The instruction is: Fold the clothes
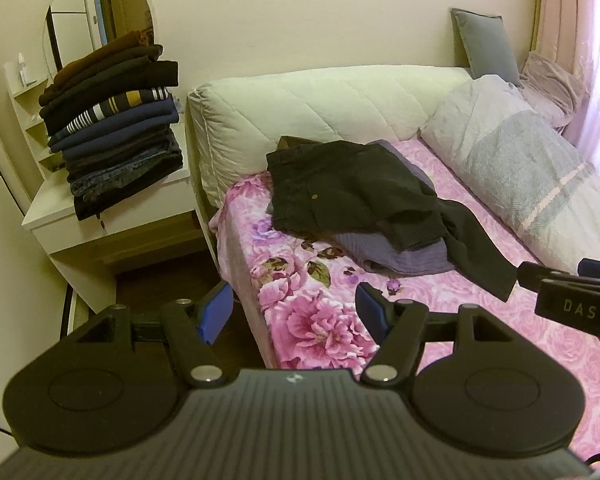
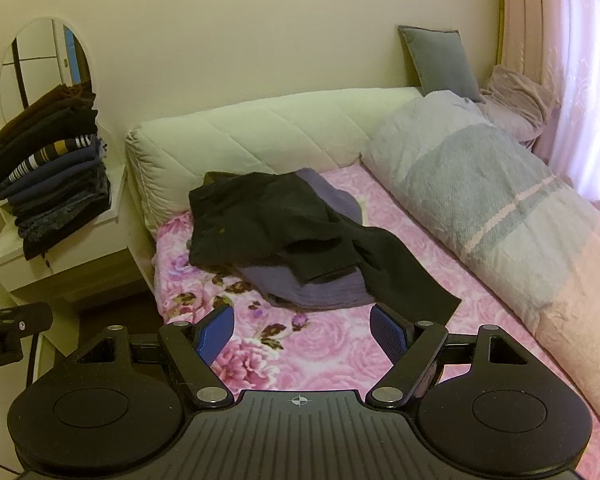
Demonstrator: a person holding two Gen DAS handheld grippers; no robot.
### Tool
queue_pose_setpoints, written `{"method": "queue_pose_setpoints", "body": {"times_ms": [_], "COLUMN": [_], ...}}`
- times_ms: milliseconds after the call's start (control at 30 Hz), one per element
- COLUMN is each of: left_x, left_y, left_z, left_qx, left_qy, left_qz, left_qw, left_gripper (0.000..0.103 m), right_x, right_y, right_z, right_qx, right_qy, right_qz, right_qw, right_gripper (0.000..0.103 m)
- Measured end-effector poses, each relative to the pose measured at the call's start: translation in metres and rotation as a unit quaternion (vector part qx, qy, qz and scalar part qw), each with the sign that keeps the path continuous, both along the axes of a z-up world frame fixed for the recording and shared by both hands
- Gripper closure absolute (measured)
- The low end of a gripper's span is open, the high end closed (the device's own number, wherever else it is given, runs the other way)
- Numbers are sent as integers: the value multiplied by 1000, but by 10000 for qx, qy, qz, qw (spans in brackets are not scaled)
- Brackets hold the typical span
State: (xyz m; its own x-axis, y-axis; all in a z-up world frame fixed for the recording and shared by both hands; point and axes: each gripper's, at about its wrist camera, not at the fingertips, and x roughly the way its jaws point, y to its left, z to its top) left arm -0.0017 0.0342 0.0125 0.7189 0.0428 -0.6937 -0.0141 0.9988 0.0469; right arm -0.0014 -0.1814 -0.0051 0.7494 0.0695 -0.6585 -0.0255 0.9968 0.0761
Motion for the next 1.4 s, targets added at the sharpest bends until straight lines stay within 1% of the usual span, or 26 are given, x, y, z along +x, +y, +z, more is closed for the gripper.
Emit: {"method": "queue_pose_setpoints", "body": {"times_ms": [200, 300, 533, 867, 1033, 1100, 1200, 1233, 1333, 1400], "left_x": [1, -4, -1, 6, 9, 11, 17, 20, 28, 35], "left_y": [4, -4, -4, -15, -18, -17, -13, -11, -4, 4], "left_z": [2, -5, -4, -4, -9, -12, -17, -19, -28, -36], "left_qx": [14, 18, 44, 129, 129, 128, 99, 82, 14, -56], "left_qy": [14, -22, -8, -47, -32, -21, 43, 74, 173, 250], "left_qz": [-14, 13, 50, -37, -77, -77, -83, -82, -74, -60], "left_qw": [10000, 10000, 10000, 9999, 9999, 9999, 9999, 9999, 9998, 9997], "left_gripper": [39, 39, 39, 39, 39, 39, 39, 39, 39, 39], "right_x": [0, 0, 0, 3, 4, 5, 5, 4, 3, 6], "right_y": [1, 0, -1, -7, -13, -14, -15, -16, -13, -9], "right_z": [-2, -3, -4, -6, -8, -9, -9, -8, -11, -16], "right_qx": [-3, -6, 7, 75, 133, 203, 336, 384, 341, 157], "right_qy": [34, 60, 33, -7, -32, -89, -286, -423, -773, -816], "right_qz": [-15, -5, 2, -105, -158, -142, -124, -80, 55, 130], "right_qw": [10000, 10000, 10000, 9999, 9998, 9997, 9990, 9983, 9964, 9965], "right_gripper": [25, 25, 25, 25, 25, 25, 25, 25, 25, 25]}}
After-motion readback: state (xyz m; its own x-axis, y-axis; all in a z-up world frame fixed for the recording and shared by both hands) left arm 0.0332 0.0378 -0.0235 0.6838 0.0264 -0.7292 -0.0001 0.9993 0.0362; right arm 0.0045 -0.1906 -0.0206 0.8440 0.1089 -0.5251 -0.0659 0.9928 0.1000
